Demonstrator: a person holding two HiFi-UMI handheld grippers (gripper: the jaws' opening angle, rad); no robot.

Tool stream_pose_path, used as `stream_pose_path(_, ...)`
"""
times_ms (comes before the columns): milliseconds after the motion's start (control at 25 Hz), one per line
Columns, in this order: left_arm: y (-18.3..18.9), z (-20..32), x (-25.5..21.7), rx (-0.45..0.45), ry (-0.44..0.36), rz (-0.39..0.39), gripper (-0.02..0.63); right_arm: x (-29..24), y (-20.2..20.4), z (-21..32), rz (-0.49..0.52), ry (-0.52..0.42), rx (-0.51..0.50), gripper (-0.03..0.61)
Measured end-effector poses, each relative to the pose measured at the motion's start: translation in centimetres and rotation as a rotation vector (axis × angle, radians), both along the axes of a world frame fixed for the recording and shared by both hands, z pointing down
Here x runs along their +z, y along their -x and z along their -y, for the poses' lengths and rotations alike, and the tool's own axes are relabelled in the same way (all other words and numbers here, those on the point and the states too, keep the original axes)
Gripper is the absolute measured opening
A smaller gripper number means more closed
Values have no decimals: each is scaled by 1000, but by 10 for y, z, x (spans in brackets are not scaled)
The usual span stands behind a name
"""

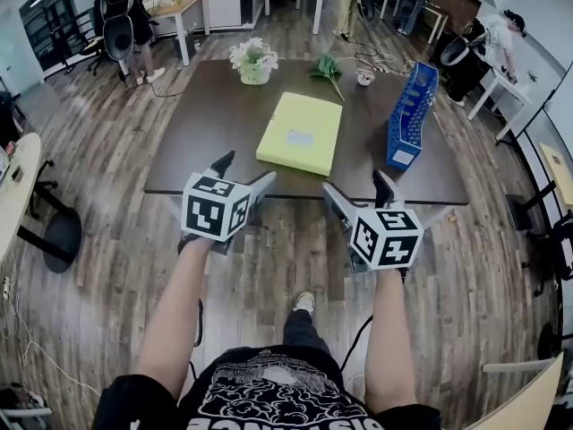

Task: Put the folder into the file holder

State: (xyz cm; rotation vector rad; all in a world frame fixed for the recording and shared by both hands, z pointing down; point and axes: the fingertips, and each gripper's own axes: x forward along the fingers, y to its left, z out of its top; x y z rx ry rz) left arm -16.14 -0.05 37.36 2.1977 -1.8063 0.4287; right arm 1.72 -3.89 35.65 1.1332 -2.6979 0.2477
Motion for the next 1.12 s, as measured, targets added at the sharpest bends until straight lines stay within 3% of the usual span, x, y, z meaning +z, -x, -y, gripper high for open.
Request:
stream_pose_path(600, 2, 119, -11, -72, 23, 14, 391, 0, 1, 133, 2, 43, -67, 466)
stream_pose_path(1120, 0, 189, 1, -99, 48, 19, 391, 16, 5, 206, 1, 80, -111, 466)
